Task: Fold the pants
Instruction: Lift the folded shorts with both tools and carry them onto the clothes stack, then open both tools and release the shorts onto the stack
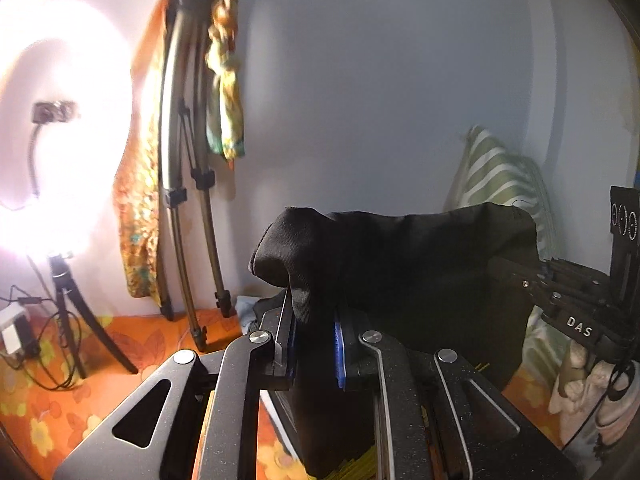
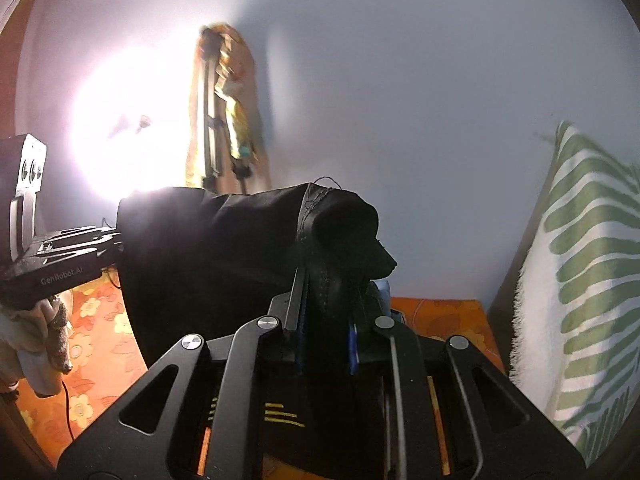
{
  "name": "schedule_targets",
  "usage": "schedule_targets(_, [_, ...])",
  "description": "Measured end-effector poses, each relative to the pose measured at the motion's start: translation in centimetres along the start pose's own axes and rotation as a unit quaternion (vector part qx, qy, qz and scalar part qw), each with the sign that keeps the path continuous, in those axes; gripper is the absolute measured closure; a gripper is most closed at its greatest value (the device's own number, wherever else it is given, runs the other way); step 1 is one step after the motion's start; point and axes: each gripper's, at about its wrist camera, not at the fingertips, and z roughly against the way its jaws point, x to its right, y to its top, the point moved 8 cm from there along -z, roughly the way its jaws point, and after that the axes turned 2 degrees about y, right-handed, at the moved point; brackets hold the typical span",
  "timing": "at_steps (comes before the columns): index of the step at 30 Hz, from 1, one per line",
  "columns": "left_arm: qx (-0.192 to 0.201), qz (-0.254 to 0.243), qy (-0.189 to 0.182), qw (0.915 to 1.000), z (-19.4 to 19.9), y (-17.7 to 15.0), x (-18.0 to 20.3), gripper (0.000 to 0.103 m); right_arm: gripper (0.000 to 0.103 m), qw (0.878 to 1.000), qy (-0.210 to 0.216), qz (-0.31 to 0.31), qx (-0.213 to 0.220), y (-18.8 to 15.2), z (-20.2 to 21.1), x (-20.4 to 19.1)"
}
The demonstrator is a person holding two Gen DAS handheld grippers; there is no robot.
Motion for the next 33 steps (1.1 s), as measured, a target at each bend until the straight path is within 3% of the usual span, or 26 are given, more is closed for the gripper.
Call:
schedule_targets(11, [-0.053, 0.009, 0.04, 0.9978, -10.5, -1.7, -2.1, 0.091, 0.085, 0.997, 0.018, -0.032, -0.07, -2.5, -11.7, 5.0])
schedule_targets(14, [-0.061, 0.01, 0.051, 0.9968, -11.6, -1.8, -2.3, 0.085, 0.077, 0.995, -0.015, -0.037, -0.089, -3.0, -13.8, 6.7])
schedule_targets(15, [-0.068, 0.017, 0.055, 0.996, -11.9, -1.9, -2.4, 0.08, 0.067, 0.994, -0.036, -0.037, -0.093, -3.1, -14.2, 7.5])
schedule_targets(16, [-0.072, 0.021, 0.061, 0.9953, -11.9, -2.0, -2.6, 0.076, 0.057, 0.994, -0.049, -0.038, -0.093, -3.0, -14.4, 8.1])
schedule_targets(20, [-0.068, 0.021, 0.071, 0.9949, -11.1, -1.9, -3.1, 0.06, 0.056, 0.992, -0.059, -0.071, -0.081, -2.7, -13.4, 9.8])
schedule_targets(26, [-0.063, 0.031, 0.071, 0.995, -8.0, -1.5, -3.8, 0.059, 0.056, 0.993, -0.053, -0.066, -0.081, -2.9, -11.4, 8.7])
schedule_targets(33, [-0.051, 0.032, 0.052, 0.9968, -1.2, -1.3, -2.4, 0.053, 0.053, 0.994, -0.042, -0.069, -0.071, -2.8, -6.9, 5.8])
